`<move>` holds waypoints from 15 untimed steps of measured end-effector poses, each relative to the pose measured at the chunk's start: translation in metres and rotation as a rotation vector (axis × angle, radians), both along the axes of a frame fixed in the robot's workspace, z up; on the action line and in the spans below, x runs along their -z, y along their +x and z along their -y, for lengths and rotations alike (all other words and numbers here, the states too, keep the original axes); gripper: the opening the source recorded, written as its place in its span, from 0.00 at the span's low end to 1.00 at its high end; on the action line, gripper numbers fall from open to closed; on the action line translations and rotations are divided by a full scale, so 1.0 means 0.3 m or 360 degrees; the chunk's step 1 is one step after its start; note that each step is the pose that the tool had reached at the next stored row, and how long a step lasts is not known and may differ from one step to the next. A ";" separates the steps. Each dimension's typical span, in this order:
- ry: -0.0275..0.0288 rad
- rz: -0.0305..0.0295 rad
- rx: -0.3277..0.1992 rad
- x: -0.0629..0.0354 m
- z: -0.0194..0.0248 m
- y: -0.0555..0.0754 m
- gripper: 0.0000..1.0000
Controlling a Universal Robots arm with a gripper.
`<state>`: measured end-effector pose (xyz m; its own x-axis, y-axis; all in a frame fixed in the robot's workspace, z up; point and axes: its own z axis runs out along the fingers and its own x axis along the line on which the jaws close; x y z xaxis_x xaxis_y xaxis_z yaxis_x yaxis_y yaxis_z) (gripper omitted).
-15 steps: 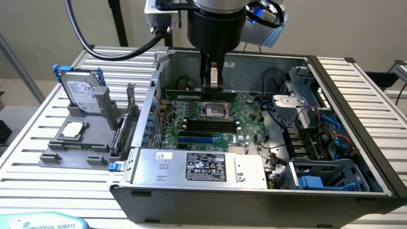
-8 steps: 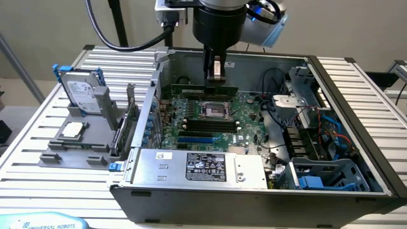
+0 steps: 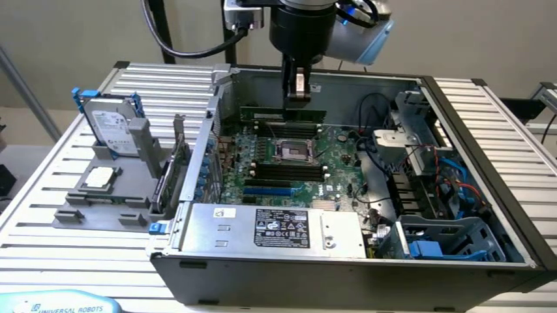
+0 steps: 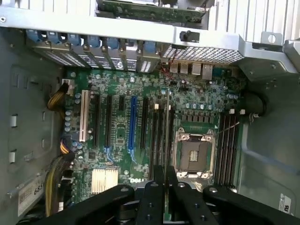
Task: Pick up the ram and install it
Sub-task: 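Pick up the ram and move it above insertion slot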
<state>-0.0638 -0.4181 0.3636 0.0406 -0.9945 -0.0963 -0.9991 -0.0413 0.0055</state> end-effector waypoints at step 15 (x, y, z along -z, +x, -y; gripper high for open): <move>-0.00459 0.00000 0.0041 0.052 -0.034 0.078 0.14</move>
